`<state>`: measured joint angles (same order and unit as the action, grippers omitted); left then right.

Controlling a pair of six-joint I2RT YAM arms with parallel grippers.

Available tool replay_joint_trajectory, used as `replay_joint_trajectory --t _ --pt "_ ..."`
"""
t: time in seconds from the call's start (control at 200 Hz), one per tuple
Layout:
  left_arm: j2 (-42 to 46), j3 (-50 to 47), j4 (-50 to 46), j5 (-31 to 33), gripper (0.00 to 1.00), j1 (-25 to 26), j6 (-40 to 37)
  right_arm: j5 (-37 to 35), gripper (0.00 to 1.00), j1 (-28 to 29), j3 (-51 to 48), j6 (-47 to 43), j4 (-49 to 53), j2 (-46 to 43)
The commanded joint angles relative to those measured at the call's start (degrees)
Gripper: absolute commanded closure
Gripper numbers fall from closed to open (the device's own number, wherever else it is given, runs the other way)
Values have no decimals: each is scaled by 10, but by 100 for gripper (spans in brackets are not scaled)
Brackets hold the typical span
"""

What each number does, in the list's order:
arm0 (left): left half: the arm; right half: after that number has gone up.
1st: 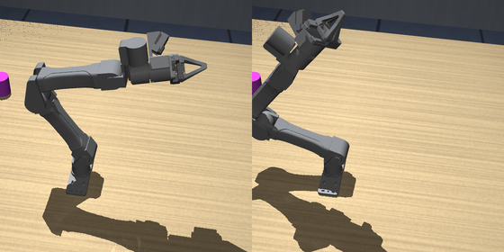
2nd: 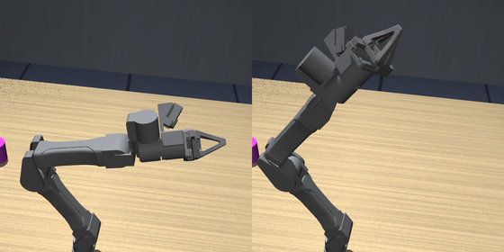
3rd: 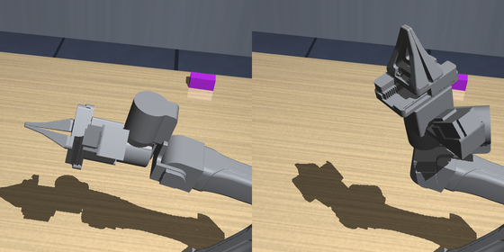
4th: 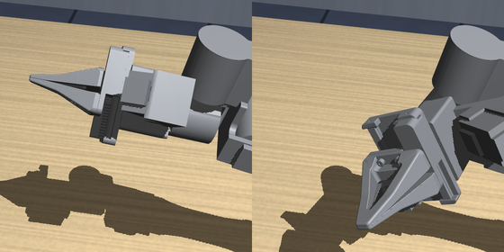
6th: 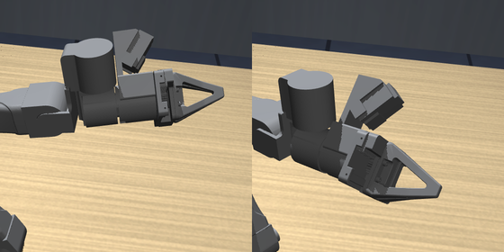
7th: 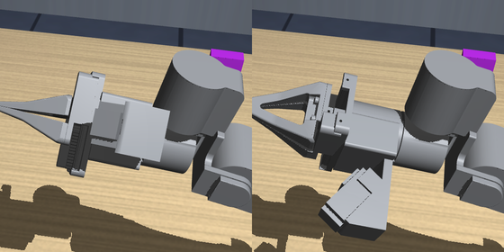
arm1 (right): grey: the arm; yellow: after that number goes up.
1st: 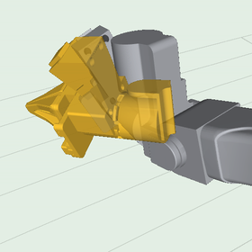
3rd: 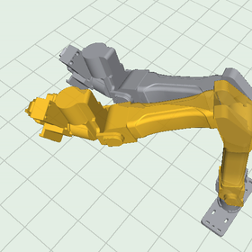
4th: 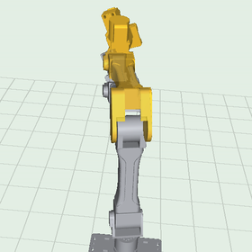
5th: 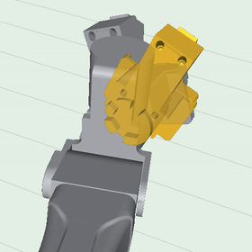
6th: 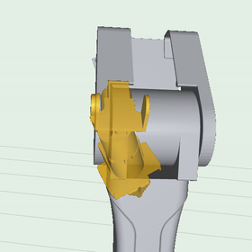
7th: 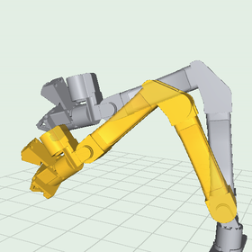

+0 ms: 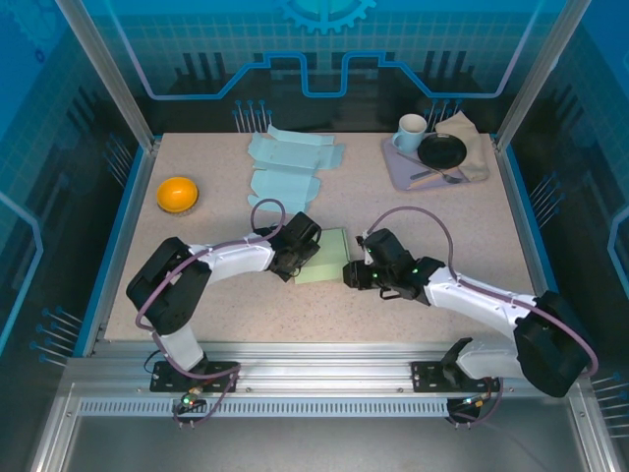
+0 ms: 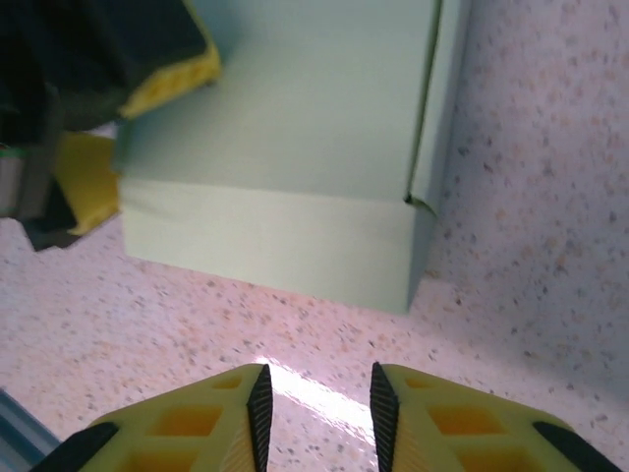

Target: Fold the paper box

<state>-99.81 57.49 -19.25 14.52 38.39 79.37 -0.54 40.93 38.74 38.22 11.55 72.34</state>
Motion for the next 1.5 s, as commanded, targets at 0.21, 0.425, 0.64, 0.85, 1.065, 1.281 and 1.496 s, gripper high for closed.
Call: replay_joint_trajectory --t 0.21,0.425,0.64,0.85,1.065,1.281,1.496 --pt "-59 -27 -124 -25 22 -9 -13 12 75 -2 -4 18 -139 93" --pt "-65 -20 -125 -28 22 -8 -17 -20 78 -3 -31 1 -245 167" --pt "-72 -19 -122 -38 22 -8 -17 -26 80 -4 -53 -29 -315 216" --pt "-64 -24 -119 -56 22 -7 -21 -54 79 -5 -73 -52 -368 248" --pt "-9 -12 -157 -33 22 4 -99 -60 79 -26 -65 -42 -356 259" --pt "-1 -13 -115 -98 22 4 -229 -26 79 -53 -54 -39 -360 265" --pt "-51 13 -54 -236 28 5 -291 61 79 -68 -14 -30 -365 294"
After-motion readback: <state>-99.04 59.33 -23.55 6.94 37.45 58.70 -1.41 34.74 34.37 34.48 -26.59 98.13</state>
